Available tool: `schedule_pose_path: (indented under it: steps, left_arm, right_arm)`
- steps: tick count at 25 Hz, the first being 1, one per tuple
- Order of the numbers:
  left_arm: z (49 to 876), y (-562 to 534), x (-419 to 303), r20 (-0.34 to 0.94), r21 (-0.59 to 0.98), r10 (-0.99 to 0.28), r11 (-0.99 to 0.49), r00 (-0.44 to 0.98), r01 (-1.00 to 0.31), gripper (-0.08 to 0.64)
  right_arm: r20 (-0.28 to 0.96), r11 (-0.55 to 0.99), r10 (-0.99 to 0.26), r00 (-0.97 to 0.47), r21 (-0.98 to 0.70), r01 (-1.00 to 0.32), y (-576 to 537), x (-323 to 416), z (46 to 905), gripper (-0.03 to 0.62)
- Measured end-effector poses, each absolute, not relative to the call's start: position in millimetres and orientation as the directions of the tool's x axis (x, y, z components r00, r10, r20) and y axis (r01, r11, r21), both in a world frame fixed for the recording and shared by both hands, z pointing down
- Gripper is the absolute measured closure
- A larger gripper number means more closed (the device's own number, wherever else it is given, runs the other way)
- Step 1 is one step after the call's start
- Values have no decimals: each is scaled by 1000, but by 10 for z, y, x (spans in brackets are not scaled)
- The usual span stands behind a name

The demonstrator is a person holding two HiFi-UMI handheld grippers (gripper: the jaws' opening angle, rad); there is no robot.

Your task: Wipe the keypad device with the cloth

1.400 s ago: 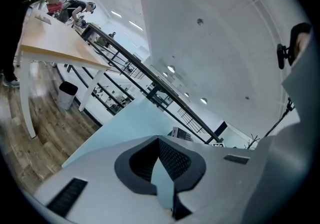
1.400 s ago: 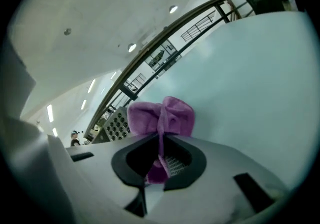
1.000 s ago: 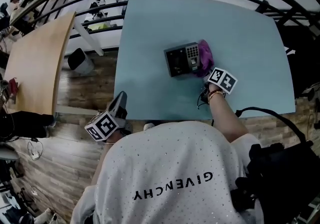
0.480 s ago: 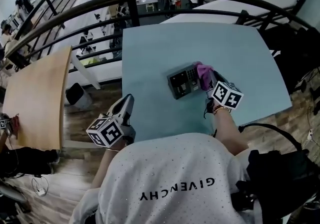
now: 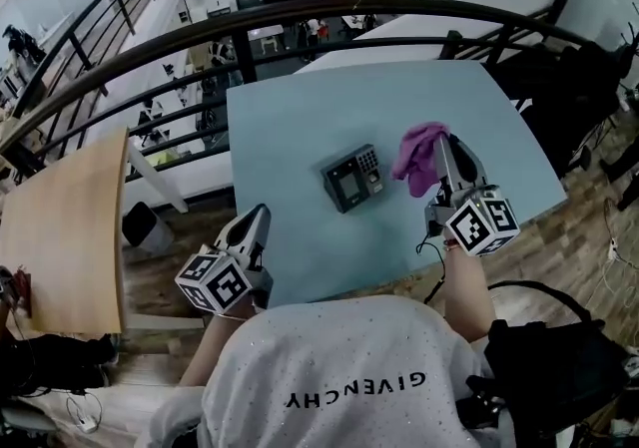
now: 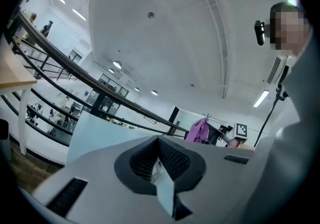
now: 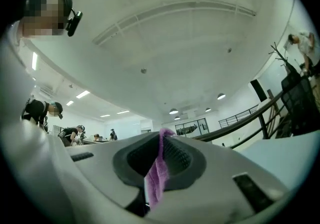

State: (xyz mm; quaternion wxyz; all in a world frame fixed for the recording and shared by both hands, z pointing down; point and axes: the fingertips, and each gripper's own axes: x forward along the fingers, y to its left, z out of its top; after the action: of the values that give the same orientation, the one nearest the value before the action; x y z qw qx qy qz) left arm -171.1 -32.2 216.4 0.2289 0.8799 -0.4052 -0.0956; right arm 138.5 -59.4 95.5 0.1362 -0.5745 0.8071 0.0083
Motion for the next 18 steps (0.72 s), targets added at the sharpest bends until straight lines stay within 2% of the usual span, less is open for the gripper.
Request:
schedule_pose_path:
  steps: [4,7,18]
  left_arm:
    - [2070,-126,-1558,0,454,-750,-590,662,-668,566]
    - [2056,106,-1390,7,442,-747,-594,665,-672,566]
    - [1929,1079,-751,-17,488,-805,-525,594,-698,566]
  right_arm:
    - [-248,328,-916,-315,-13,-945,-317,1447,790,569]
    - [-204,326,-922,-330,55,-944,-144,1515,907,569]
    - [-80,405,-911,-406,24,-914,865,2136,1138,571]
